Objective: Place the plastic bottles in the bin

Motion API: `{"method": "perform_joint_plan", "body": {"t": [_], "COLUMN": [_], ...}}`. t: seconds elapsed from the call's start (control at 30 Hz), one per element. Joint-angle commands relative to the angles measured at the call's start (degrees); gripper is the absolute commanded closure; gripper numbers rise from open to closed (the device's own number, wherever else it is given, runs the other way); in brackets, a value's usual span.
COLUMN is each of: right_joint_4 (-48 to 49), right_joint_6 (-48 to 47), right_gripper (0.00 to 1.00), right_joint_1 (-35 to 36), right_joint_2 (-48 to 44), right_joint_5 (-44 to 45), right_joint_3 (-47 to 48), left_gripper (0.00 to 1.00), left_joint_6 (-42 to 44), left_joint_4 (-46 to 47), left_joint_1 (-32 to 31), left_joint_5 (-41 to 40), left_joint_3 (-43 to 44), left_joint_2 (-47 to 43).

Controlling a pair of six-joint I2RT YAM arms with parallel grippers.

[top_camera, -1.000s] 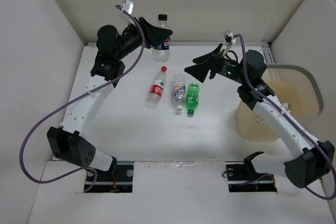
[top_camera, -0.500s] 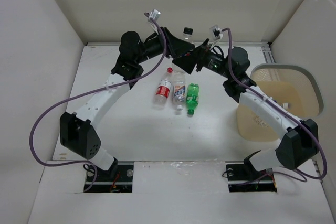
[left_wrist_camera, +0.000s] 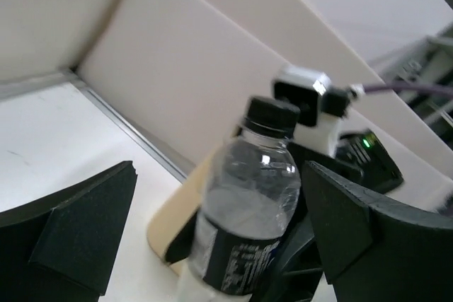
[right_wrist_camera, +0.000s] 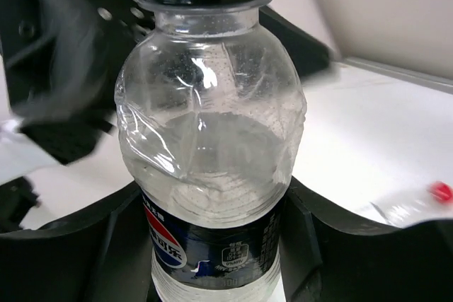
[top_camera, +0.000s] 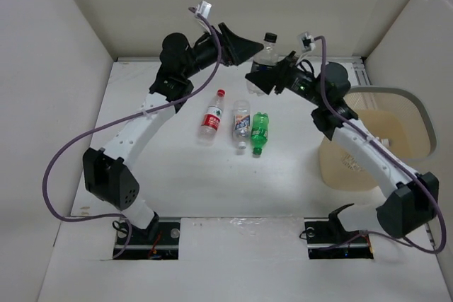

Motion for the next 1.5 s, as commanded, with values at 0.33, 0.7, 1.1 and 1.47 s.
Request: {"method": "perform_joint_plan", "body": {"t": [0.33, 0.7, 1.1, 1.47], "right_joint_4": [-52.75, -66.84, -66.94, -56.73], "right_joint_6": [-10.08, -9.80, -13.40, -20.70], "right_gripper": [1.00, 0.01, 0.01, 0.01], "right_joint_1": [-19.33, -23.21, -23.21, -23.21], "right_joint_2": [-31.31, -43.97, -39.32, -38.18], "right_joint_5": [47.83, 64.21, 66.17, 36.01], "right_joint_3": [0.41, 0.76, 9.29, 5.87], "left_gripper": [0.00, 0.00, 0.00, 0.00], "left_joint_6": [18.81, 14.58, 17.39, 21.80], "left_joint_4": [-40.29, -46.99, -51.47, -44.88], "left_joint_1": [2.56, -0.49, -3.77, 1.24], "left_joint_5": [-49.31, -59.00, -63.58, -46.79], "left_joint_3": [14.76, 0.16, -0.46, 1.65], "left_joint_2": [-3.52, -6.52, 3.40, 17.03]}}
